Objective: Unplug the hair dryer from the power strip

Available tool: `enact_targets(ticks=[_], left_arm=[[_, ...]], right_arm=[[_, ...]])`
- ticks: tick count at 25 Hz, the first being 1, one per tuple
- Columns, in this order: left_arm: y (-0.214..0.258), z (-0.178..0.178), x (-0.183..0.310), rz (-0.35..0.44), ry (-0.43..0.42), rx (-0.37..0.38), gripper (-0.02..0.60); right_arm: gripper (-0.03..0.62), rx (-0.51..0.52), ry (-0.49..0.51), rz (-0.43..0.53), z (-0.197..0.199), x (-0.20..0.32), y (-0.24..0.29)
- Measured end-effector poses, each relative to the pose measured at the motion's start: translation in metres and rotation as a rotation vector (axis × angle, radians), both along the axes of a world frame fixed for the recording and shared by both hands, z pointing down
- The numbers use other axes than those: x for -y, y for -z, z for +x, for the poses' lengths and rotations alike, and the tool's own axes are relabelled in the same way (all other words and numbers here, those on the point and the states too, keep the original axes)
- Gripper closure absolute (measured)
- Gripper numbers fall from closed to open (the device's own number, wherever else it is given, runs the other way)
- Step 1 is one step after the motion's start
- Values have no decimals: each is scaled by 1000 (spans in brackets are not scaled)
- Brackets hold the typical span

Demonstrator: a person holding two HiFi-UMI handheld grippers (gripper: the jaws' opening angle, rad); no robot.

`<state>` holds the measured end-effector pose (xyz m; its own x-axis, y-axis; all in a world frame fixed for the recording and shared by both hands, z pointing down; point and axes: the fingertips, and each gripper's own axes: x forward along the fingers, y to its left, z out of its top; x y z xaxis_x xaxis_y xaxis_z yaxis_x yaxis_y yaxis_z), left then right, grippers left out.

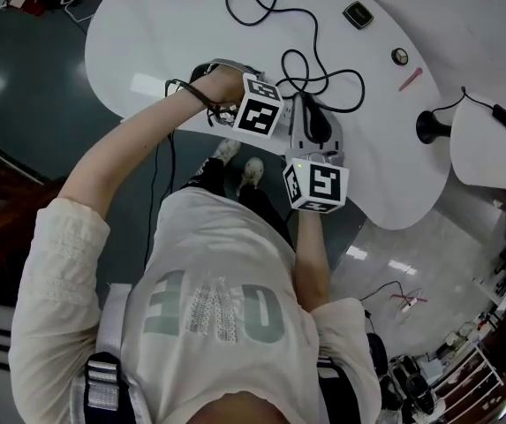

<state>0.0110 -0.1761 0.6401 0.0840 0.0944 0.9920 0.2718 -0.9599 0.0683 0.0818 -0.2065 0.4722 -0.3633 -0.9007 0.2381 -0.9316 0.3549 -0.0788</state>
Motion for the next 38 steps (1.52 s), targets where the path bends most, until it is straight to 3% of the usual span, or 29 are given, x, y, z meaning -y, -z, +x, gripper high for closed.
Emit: enact_targets(ticks=[2, 3, 5, 7, 15, 19, 24, 27, 30, 33, 38], left_arm=[[2, -2, 3, -2, -1, -35, 313], [3, -4, 3, -6, 5, -44, 313], [2, -6, -2, -9, 14, -30, 313], [1, -5, -1, -2, 12, -9, 313], [0, -2, 1, 8, 16, 3, 313], [-2, -2, 1, 13, 20, 13, 313], [-2, -3, 0, 15, 27, 5, 313], [-2, -2, 0, 20, 34, 14, 313], [-3, -1, 1, 23, 36, 15, 313], [-3, -2, 1, 21, 40, 4, 313], [-2, -3, 1, 17, 42, 7, 313]], right_arm=[[549, 110, -15, 219, 18, 28, 104], [548, 140, -12, 285, 28, 37, 144], [546, 156, -3, 339, 45, 39, 185], [545, 152, 9, 333, 53, 33, 191], [543, 384, 40, 73, 57, 38, 127], [542, 396, 87, 0, 49, 48, 116], [540, 309, 259, -134, 23, 55, 87], [539, 163, 379, -181, 4, 47, 48], [537, 34, 474, -315, -3, 33, -6], [537, -50, 458, -431, 9, 24, -51], [536, -105, 275, -609, 46, 31, -108]])
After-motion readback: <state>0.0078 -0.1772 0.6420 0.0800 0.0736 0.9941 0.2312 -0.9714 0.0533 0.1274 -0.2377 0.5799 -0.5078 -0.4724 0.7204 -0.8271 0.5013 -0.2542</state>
